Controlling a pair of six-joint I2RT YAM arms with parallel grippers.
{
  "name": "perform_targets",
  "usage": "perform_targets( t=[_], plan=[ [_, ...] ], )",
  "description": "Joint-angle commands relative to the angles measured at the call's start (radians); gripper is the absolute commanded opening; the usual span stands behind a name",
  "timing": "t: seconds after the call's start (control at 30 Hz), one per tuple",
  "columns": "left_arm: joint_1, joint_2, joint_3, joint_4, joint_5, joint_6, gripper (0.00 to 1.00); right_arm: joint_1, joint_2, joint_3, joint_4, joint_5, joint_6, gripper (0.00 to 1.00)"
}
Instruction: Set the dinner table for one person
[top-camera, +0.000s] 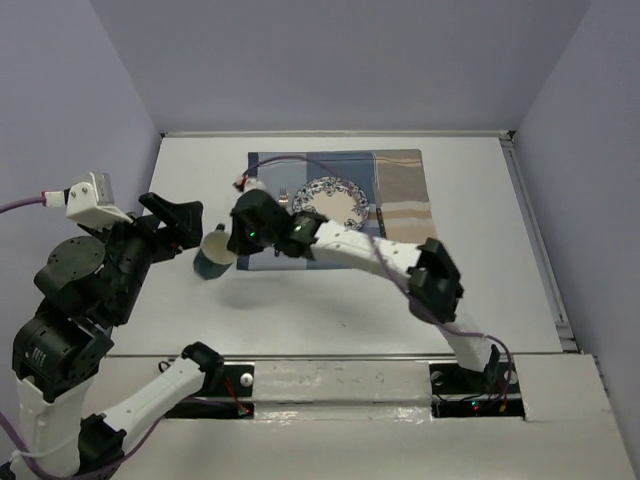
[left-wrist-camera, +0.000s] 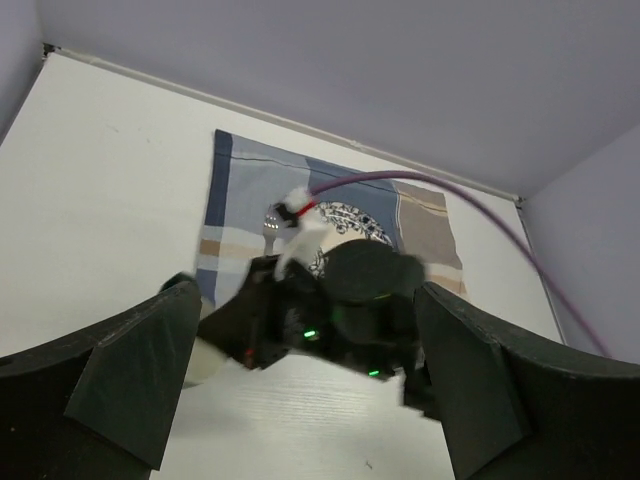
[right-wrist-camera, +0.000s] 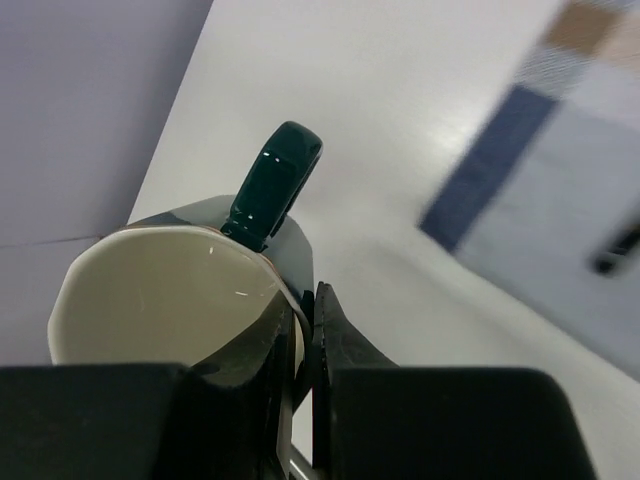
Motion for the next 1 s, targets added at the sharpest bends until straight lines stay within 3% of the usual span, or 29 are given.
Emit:
perform_targets(
  t=[0.0,0.07,0.1,0.23,0.37,0.47,0.7,0.97],
  plan=[
    [0.001,0.03,-0.045,0.11,0.014,-0.002,0.99,-0.262,-0.381,-0.214,0.084,0.083,-0.101,0.0],
    [0.001,0.032,-0.077,0.16,0.036,-0.022,0.99,-0.428,-0.463,-0.282,-0.014,0.062,-0.156,0.0],
    [-0.001,0.033,-0.092,0.176,0.042,-0.03,0.99,-0.429,-0.483,-0.294,-0.014,0.066,-0.184,0.0],
    [0.001,0.049,-0.157,0.228,0.056,-0.062,0.99,-0.664,-0.512,-0.305,-0.112,0.135,-0.322,0.0],
    [0.001,0.075,-0.194,0.236,0.028,-0.052,0.99,-0.897,-0.443,-0.25,-0.131,0.091,-0.386,0.0],
    [0.001,0.104,-0.217,0.256,0.022,-0.035,0.99,-0.981,-0.338,-0.105,-0.174,0.083,-0.42,0.0],
    [0.001,0.159,-0.249,0.314,0.036,-0.029,0.99,-1.064,-0.137,0.077,-0.256,0.02,-0.42,0.0],
    [0.001,0.207,-0.264,0.337,0.047,-0.024,0.99,-1.064,-0.009,0.2,-0.28,-0.03,-0.399,0.0]
  ],
)
